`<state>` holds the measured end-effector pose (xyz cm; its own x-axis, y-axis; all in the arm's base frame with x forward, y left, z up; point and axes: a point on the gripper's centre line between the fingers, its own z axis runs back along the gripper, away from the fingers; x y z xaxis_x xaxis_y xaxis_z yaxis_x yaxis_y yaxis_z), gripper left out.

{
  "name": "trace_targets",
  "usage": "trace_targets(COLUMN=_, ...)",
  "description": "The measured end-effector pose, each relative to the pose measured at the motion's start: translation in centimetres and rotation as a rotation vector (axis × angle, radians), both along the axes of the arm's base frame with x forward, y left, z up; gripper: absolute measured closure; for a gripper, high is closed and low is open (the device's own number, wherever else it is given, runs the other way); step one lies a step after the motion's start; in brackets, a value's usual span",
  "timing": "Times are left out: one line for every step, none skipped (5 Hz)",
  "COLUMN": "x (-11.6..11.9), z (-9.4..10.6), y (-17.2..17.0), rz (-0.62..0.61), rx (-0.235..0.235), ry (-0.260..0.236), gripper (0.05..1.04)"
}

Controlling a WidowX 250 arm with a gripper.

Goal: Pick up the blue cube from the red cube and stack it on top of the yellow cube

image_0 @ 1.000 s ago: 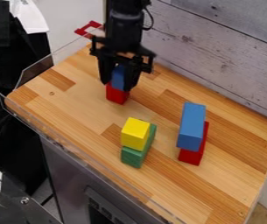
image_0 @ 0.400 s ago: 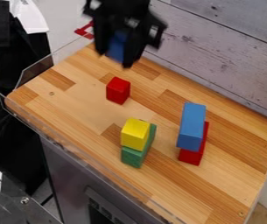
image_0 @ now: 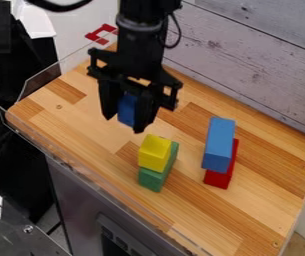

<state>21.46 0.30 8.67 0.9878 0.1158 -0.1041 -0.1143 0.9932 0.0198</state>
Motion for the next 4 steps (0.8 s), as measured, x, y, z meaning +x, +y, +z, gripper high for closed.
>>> trace_targets(x=0.0, z=-0.7, y=-1.2, rz=-0.017, rx=-0.023, ry=0.008, gripper=0.523)
trace_targets(x=0.2, z=-1.4, y=-1.7, rz=-0.023, rx=-0.040, ry=0.016, gripper=0.523)
trace_targets(x=0.2, z=-1.5, y=-2.3, rz=-0.036, rx=-0.039, ry=0.020, gripper=0.523)
trace_targets(x=-0.2, z=-1.3, y=-2.5, rz=-0.032, rx=-0.022, ry=0.044, gripper=0.523)
